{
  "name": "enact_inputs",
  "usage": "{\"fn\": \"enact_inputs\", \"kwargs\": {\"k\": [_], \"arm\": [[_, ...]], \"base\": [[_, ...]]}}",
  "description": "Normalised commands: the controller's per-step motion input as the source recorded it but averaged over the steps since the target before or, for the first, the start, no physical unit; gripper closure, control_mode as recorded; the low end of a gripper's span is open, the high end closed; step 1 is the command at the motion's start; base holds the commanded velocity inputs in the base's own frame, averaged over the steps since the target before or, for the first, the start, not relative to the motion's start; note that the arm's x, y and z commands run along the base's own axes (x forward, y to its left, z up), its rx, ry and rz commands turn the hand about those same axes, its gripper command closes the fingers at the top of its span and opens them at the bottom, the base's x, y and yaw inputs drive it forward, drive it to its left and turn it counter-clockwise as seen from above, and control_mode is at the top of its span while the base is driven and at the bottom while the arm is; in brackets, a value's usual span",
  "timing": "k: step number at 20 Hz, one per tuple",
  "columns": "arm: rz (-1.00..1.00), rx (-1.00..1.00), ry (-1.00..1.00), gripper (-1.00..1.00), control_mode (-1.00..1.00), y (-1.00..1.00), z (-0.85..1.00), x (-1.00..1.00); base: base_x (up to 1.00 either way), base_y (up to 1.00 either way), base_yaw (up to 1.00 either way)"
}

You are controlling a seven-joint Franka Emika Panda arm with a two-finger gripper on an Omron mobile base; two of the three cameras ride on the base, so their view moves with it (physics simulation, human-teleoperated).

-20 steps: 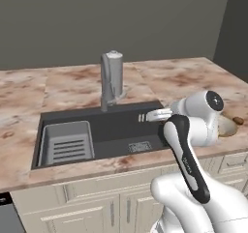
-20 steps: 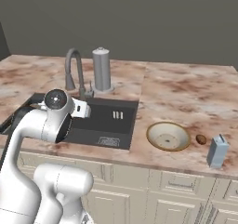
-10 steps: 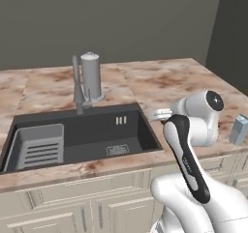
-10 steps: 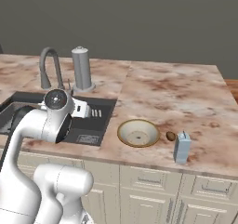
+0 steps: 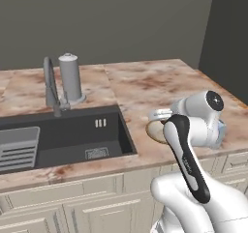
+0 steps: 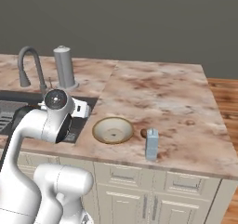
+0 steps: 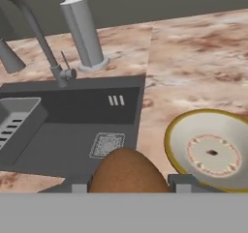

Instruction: Gather the eggs and milk located in the vicinity of the sink area and place them right next to the bowl.

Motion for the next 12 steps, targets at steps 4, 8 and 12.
{"fn": "enact_inputs", "kwargs": {"k": [4, 8, 12], "arm": [[0.00, 0.00, 0.00, 1.00, 1.00, 0.00, 0.00, 0.00], [0.00, 0.00, 0.00, 1.00, 1.00, 0.00, 0.00, 0.00], [0.00, 0.00, 0.00, 1.00, 1.00, 0.00, 0.00, 0.00]], "base": [[0.09, -0.51, 0.00], [0.12, -0.45, 0.00], [0.15, -0.34, 0.00]]}}
